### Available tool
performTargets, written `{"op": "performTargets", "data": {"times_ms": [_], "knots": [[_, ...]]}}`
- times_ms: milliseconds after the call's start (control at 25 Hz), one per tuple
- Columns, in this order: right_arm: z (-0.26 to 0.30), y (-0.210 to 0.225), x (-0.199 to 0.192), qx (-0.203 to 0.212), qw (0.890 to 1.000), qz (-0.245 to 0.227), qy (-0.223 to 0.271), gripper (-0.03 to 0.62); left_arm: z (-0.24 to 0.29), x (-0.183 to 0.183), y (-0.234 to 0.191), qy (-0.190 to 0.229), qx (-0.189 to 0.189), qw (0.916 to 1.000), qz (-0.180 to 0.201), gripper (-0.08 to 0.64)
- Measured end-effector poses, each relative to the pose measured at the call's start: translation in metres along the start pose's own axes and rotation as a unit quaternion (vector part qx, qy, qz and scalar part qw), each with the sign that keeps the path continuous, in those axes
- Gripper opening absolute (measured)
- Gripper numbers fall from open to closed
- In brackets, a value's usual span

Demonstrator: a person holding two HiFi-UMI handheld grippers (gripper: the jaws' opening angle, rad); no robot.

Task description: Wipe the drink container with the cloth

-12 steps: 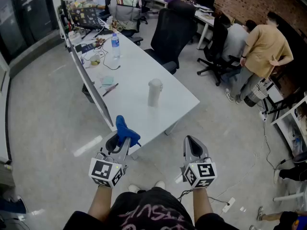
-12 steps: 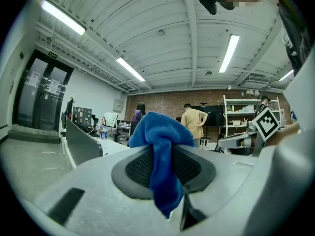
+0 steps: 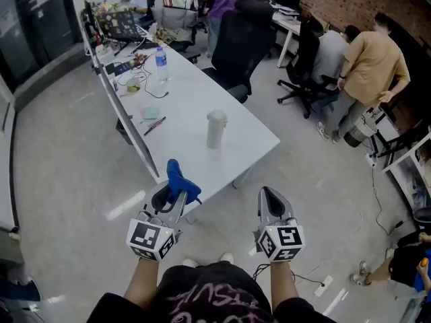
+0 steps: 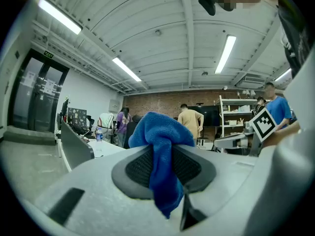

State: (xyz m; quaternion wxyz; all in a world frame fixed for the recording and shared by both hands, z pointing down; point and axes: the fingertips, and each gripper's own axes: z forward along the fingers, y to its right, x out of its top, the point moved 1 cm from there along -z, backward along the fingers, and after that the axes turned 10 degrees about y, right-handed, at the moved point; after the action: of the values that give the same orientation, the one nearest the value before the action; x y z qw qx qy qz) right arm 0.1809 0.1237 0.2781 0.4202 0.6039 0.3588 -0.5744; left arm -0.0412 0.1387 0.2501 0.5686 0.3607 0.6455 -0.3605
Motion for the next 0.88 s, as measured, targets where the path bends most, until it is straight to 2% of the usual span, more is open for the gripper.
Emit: {"op": "performTargets", "data": {"times_ms": [600,880], "knots": [[-0.016,-0.008,0.004,-0.007,1.000,0.009,0.025,-0.003,-0.007,0.004,0.000,0.009,-0.008,0.9999,-0.001,0.097],[-0.011,-0.007,0.002,0.003,1.000,0.014,0.022,0.029,-0.002,0.002,0.000,0.003,-0.009,1.0000,-0.003,0.097]]}}
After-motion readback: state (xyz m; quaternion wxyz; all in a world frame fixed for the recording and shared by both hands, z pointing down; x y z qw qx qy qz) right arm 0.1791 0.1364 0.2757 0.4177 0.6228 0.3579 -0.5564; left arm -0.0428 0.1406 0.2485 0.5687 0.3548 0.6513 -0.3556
